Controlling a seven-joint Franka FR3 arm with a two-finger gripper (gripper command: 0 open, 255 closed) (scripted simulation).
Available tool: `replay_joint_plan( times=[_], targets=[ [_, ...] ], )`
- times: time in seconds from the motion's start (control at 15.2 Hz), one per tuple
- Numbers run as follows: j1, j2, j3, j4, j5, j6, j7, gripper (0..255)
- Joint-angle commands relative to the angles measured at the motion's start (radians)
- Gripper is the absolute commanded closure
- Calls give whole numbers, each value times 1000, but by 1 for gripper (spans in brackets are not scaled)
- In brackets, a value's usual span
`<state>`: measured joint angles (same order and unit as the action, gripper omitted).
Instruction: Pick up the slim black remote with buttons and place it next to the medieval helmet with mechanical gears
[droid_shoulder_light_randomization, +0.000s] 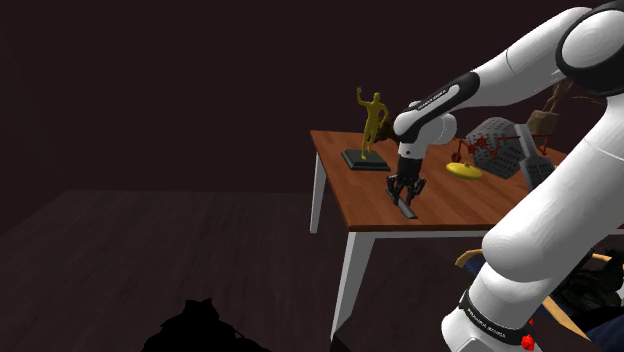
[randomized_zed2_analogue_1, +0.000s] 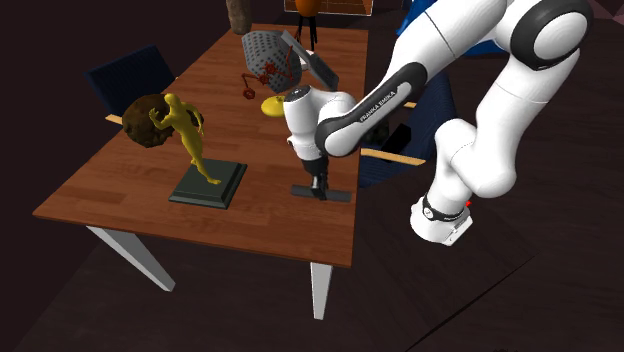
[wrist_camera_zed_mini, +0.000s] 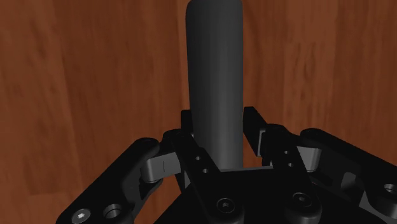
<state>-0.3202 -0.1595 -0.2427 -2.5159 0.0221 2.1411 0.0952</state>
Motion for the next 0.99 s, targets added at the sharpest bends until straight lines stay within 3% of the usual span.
replay_joint_plan(
  times=[0.0, 0.92],
  targets=[
    [0, -16, 1, 13, -4, -30, 4, 255],
    [-5, -125, 14, 112, -25, -235, 33, 255]
  ],
)
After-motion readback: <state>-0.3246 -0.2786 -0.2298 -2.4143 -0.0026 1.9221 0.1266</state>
